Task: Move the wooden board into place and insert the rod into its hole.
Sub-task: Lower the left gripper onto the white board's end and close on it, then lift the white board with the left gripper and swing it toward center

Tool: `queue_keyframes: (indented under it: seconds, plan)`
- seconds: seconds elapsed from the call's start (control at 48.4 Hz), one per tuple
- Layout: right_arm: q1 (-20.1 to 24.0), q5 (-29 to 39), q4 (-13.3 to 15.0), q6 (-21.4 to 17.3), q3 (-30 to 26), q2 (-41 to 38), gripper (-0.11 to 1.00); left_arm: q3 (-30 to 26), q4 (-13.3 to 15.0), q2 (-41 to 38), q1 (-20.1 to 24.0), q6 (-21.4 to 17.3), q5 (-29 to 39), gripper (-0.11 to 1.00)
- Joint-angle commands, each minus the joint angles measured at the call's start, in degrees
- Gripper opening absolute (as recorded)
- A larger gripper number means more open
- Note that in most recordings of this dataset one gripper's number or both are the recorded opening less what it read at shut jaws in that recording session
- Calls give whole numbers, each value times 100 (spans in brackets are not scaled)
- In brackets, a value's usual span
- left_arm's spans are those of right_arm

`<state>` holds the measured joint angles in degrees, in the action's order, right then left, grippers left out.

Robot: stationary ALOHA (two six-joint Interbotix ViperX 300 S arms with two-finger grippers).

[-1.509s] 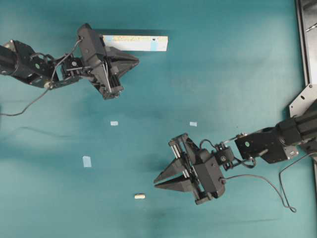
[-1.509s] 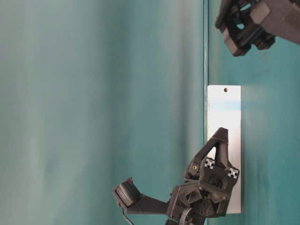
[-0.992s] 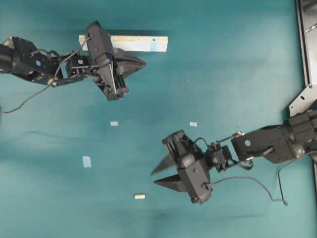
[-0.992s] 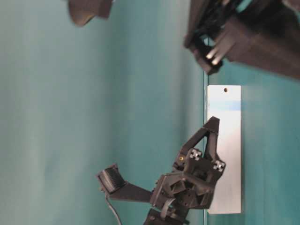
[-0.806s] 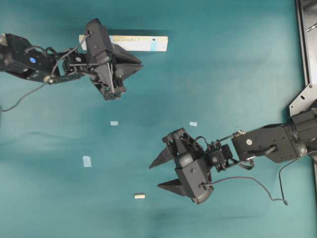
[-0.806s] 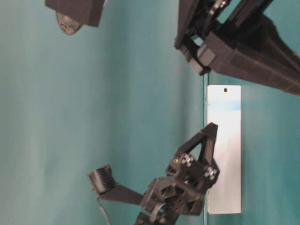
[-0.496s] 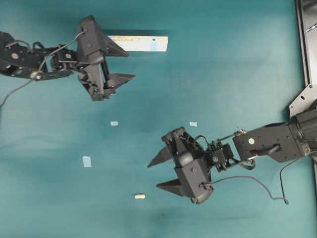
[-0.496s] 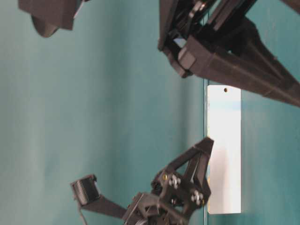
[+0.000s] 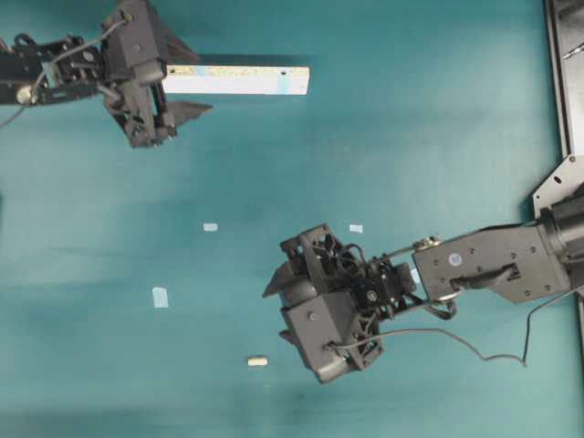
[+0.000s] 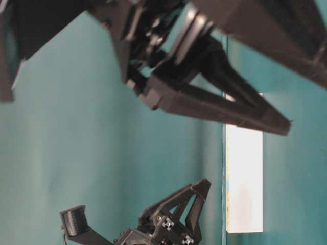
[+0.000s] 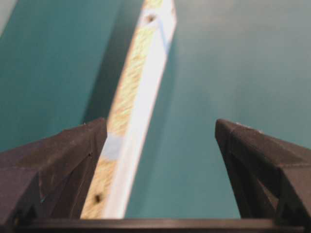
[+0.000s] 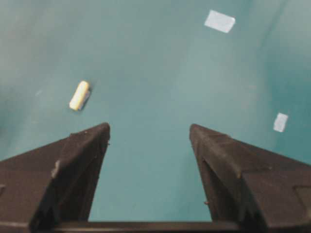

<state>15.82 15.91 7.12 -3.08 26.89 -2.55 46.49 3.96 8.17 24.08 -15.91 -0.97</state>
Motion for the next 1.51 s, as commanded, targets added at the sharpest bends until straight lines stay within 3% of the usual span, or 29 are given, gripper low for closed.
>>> queue_keyframes:
  seconds: [0.0, 0.393, 0.848, 1.489]
  plan:
    - [-9, 237, 0, -53, -272, 167, 77, -70, -18, 70, 149, -149, 35, 90]
    - [18, 1679, 0, -747, -914, 167, 77, -123, -18, -457, 316, -615, 44, 91]
    - [35, 2127, 0, -773, -1345, 167, 77, -272, -18, -1011, 501, -729, -18, 91]
    - [35, 2716, -9, -791, -1477, 167, 77, -633, -18, -2030, 510, -729, -237, 90]
